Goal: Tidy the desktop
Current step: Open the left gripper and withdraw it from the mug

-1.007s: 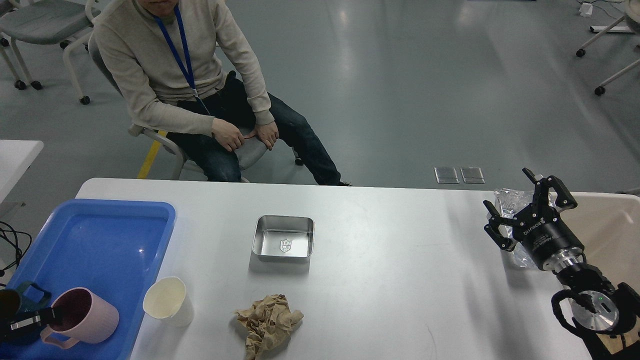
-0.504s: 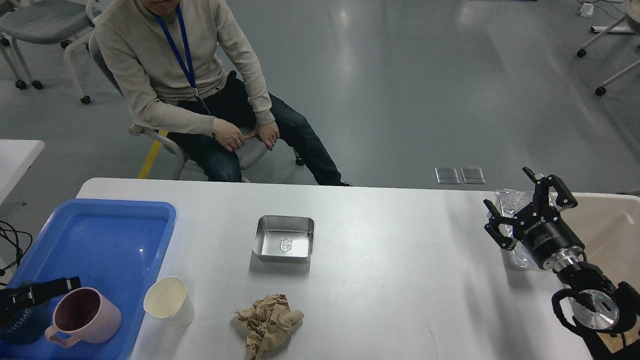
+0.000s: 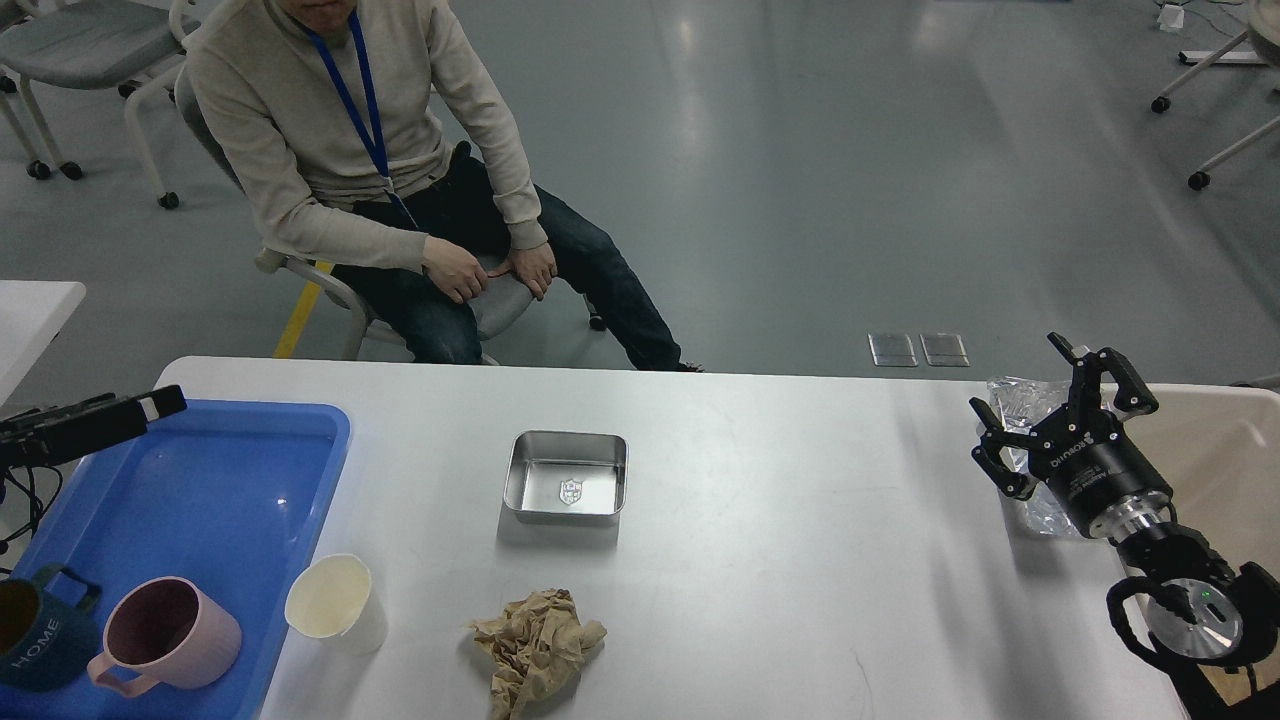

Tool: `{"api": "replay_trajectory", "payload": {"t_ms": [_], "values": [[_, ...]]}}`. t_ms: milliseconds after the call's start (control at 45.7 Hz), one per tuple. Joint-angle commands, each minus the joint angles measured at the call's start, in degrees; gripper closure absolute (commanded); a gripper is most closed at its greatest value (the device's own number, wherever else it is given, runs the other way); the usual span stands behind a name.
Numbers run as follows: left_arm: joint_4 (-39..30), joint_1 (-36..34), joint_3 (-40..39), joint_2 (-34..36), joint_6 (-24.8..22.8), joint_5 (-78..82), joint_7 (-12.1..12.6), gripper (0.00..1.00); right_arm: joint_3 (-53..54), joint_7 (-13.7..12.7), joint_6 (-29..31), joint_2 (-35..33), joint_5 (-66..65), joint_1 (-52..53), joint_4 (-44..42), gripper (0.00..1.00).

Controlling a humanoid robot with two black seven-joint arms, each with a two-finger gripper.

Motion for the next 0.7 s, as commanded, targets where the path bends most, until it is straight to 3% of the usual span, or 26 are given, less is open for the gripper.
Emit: {"api": "replay_trajectory", "payload": {"t_ms": [0,197,350,547,679], "values": [[-2.4,0.0,-1.0,0.2,3.2,0.0,0.0,0.05,0.0,0.0,0.0,-0.2,0.0,0.0,0.0,0.0],[-9.1,0.2,-0.3,1.5,4.9,0.0,0.5,0.04,0.0,0.0,0.0,-0.4,0.0,-0.2,0.1,0.0],[-9.9,0.7,0.0,4.9,6.1,-1.1,1.9,0.04,0.0,0.0,0.0,-1.4,0.0,-0.2,0.1,0.0],[-9.7,0.7,0.0,8.3,6.1,-11.8,9.1,0.04,-0.3,0.0,0.0,-1.1,0.0,-0.1,0.1,0.0],[-9.2,0.9,0.2,8.5,6.1,-12.5,9.8,0.04,-0.4,0.0,0.0,-1.0,0.0,-0.1,0.1,0.0]]}}
